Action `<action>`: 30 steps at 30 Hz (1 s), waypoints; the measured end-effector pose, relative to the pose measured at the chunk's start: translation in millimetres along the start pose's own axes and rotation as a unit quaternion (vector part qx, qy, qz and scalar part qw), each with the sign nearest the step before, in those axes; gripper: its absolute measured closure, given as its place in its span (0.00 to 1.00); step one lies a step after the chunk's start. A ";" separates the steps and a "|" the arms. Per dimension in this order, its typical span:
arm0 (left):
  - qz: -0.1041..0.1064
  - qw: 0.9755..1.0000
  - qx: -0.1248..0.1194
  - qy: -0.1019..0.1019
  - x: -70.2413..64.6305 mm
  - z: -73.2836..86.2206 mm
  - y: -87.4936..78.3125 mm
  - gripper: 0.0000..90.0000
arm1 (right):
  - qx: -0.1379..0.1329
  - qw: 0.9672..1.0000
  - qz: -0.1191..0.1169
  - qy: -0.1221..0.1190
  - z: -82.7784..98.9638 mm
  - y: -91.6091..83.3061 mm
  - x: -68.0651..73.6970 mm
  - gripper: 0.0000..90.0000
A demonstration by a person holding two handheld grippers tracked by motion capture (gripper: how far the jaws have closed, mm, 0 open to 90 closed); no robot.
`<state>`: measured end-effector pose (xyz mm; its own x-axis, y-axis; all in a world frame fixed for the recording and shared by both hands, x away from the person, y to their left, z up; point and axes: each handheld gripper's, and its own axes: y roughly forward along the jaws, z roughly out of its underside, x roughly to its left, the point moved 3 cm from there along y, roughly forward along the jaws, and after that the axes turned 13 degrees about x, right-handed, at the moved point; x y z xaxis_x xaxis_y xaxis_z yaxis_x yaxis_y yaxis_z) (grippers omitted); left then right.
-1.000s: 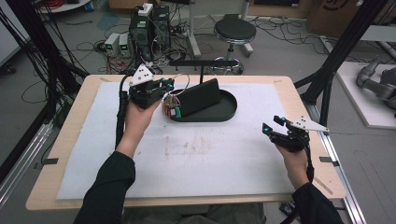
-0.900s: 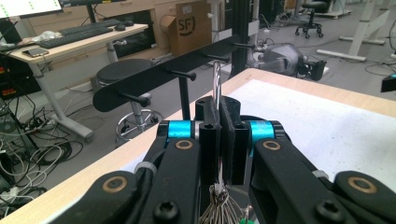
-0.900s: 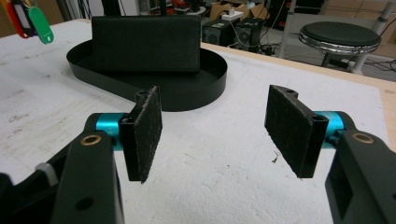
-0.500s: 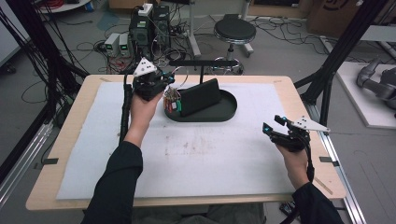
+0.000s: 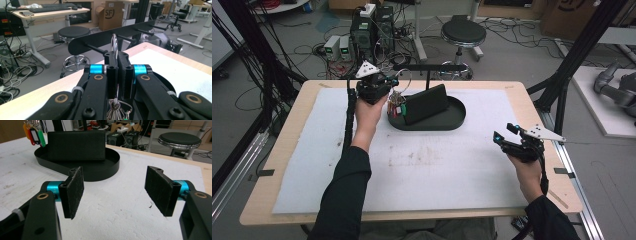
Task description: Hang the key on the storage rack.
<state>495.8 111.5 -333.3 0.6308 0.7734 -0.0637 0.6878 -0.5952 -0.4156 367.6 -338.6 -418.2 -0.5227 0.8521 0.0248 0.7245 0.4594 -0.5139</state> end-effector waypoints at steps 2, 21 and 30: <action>-0.002 1.000 0.001 -0.004 1.9 1.2 2.0 0.96 | 0.000 1.000 0.000 -0.001 0.0 0.1 0.1 0.36; -0.015 0.999 0.010 -0.031 13.1 8.7 8.9 0.96 | 0.003 1.000 -0.002 -0.001 0.3 0.5 0.3 0.36; -0.025 0.999 0.018 -0.031 14.7 12.2 10.5 0.93 | 0.003 1.000 -0.002 0.000 0.3 0.5 0.5 0.36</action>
<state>507.9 119.4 -349.6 0.5714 0.8148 -0.0984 0.7035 -0.5480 -0.4525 367.6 -338.1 -418.7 -0.5265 0.8498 0.0267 0.7191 0.4619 -0.5192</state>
